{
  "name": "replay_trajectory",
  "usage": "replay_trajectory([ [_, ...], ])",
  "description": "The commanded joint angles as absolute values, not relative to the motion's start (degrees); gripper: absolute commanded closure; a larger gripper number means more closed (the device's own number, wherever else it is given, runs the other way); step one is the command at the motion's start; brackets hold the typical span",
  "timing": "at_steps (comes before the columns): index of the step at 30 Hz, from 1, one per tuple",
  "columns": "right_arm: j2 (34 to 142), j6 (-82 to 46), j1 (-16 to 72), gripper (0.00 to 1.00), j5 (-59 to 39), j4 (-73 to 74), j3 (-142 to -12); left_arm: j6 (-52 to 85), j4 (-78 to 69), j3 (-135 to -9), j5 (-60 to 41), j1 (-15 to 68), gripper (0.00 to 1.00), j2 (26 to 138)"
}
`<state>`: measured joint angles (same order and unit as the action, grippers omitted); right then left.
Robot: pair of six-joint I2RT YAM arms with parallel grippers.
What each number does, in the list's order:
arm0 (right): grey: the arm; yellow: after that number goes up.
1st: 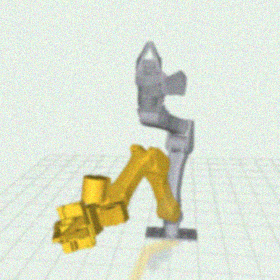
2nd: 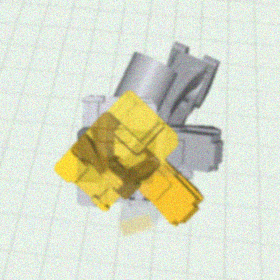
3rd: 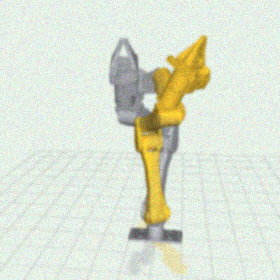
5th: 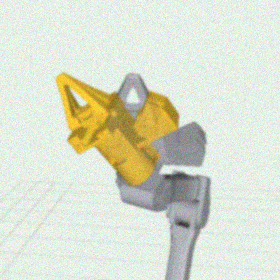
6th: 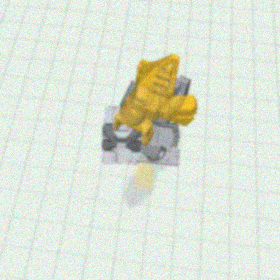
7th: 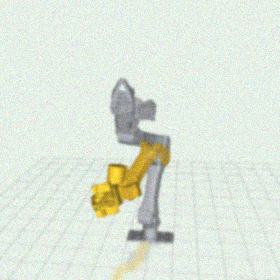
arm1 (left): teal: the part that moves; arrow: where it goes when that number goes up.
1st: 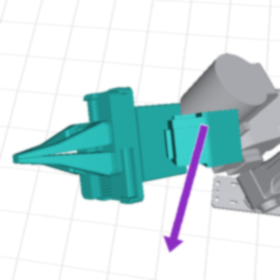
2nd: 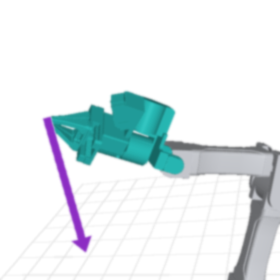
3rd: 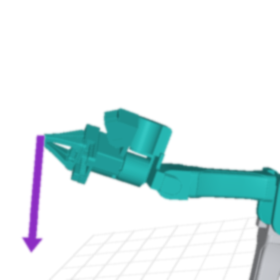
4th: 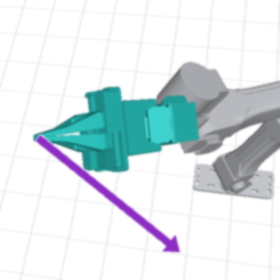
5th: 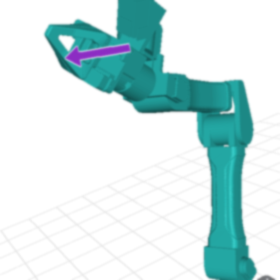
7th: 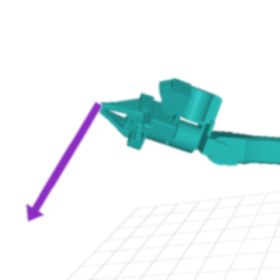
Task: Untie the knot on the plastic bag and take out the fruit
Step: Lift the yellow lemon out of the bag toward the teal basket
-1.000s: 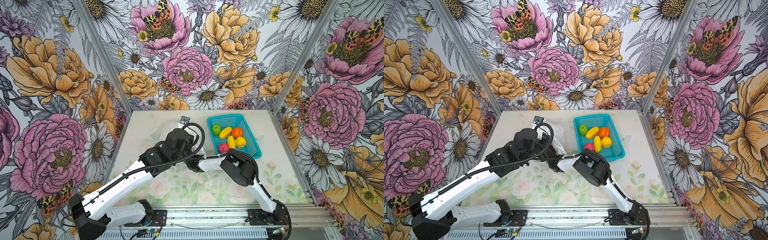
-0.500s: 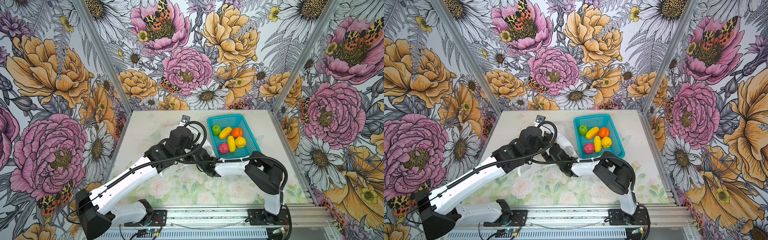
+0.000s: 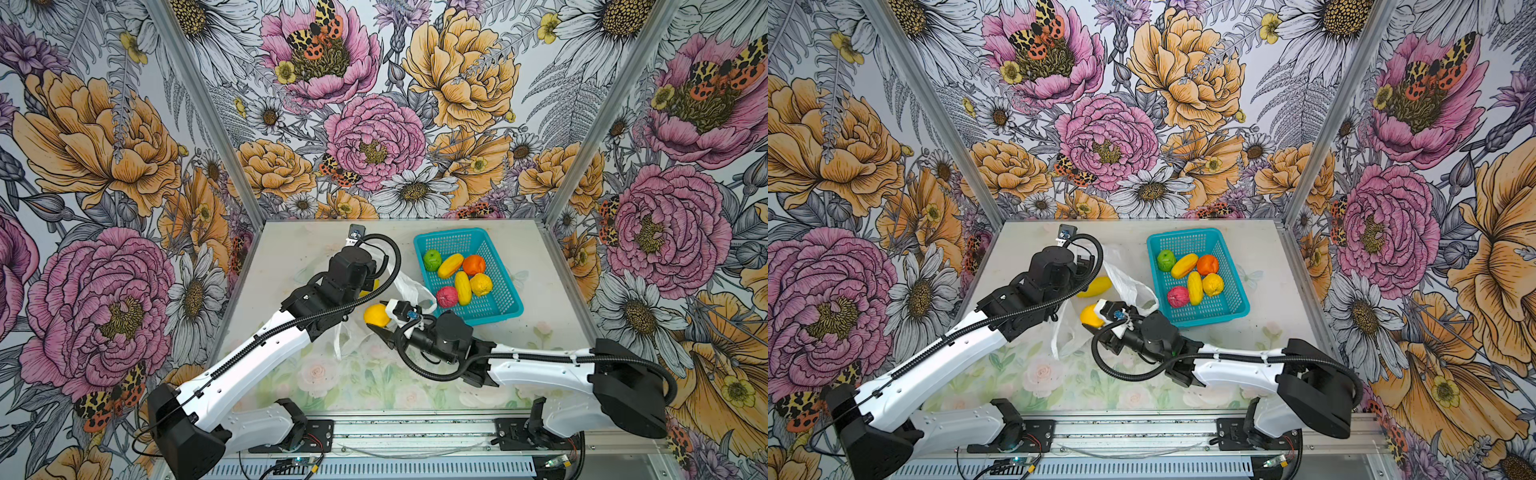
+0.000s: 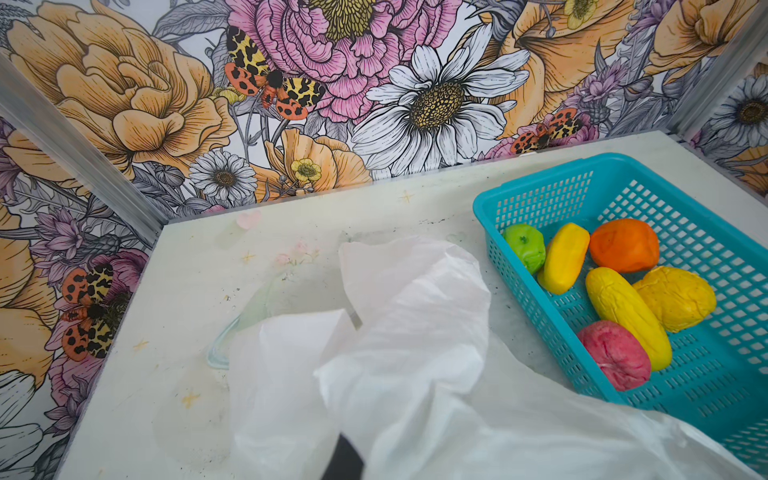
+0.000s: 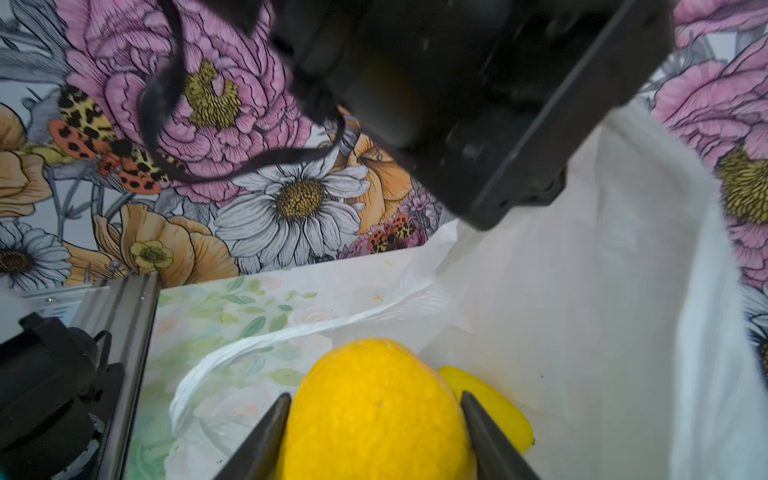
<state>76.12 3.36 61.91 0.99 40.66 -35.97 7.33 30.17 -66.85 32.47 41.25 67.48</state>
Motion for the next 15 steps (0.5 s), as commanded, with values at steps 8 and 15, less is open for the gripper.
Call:
replay_trajectory([
  [8,57.26,2.19,52.8,0.83,21.08,47.99,-19.97,6.72,26.46,-69.68,25.52,38.98,1.0,68.71],
  [15,55.27,-19.11,33.13,0.84,28.78,36.75,-16.2,6.94,26.6,-69.94,24.48,38.96,1.0,69.01],
])
